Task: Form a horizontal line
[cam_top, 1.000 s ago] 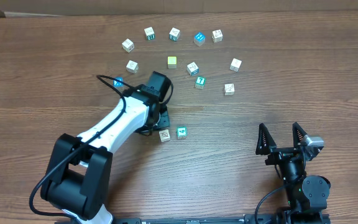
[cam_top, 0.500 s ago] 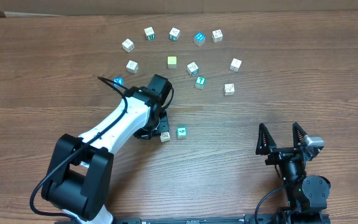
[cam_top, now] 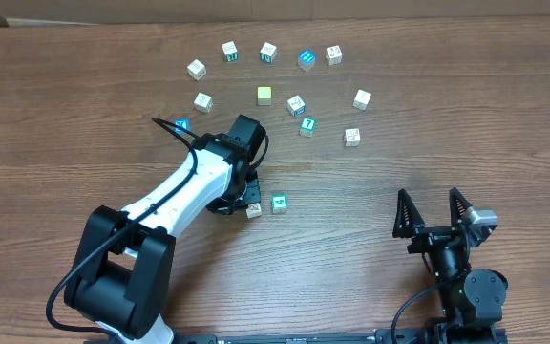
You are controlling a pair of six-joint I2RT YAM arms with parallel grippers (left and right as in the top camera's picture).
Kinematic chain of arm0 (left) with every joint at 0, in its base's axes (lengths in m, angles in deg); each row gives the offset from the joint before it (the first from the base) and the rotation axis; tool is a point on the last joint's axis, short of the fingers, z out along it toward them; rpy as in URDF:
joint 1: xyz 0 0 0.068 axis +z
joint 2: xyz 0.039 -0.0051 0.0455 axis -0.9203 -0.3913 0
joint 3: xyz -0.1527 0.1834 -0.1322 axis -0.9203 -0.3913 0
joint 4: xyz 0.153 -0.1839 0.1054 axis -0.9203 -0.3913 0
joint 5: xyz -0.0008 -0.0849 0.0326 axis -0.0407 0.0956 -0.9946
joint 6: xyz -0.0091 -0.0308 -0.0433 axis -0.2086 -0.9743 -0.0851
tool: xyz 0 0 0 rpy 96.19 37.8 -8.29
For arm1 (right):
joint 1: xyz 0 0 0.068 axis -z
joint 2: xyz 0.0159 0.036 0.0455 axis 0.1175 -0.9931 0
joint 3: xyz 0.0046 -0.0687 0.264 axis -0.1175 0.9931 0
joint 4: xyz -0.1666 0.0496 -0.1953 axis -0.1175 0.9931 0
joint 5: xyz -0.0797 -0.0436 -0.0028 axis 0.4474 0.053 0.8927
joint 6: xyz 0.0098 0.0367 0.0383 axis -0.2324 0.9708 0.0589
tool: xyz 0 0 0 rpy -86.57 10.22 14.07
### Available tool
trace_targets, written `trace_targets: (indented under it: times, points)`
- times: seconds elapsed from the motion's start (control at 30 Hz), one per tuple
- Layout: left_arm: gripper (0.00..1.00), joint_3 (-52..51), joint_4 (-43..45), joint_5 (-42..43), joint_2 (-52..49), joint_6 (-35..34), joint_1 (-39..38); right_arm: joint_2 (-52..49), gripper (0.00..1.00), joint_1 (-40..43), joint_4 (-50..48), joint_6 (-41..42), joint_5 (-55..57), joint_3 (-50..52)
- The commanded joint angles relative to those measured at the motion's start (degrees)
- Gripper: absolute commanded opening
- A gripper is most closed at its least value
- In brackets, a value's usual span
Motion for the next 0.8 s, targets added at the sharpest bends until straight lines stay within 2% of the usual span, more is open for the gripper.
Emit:
trace_targets:
  times: [0.0,0.77]
  points:
    - [0.05,-0.63,0.81,0.02,-0.72,0.04,-0.37,0.57,1.0,0.17,-0.26,-0.04,-0.07,0.57]
    - [0.04,-1.84,2.4,0.02,-0.72,-0.13,-0.37,0.57,1.0,0.17,-0.26,-0.04,-0.07,0.57]
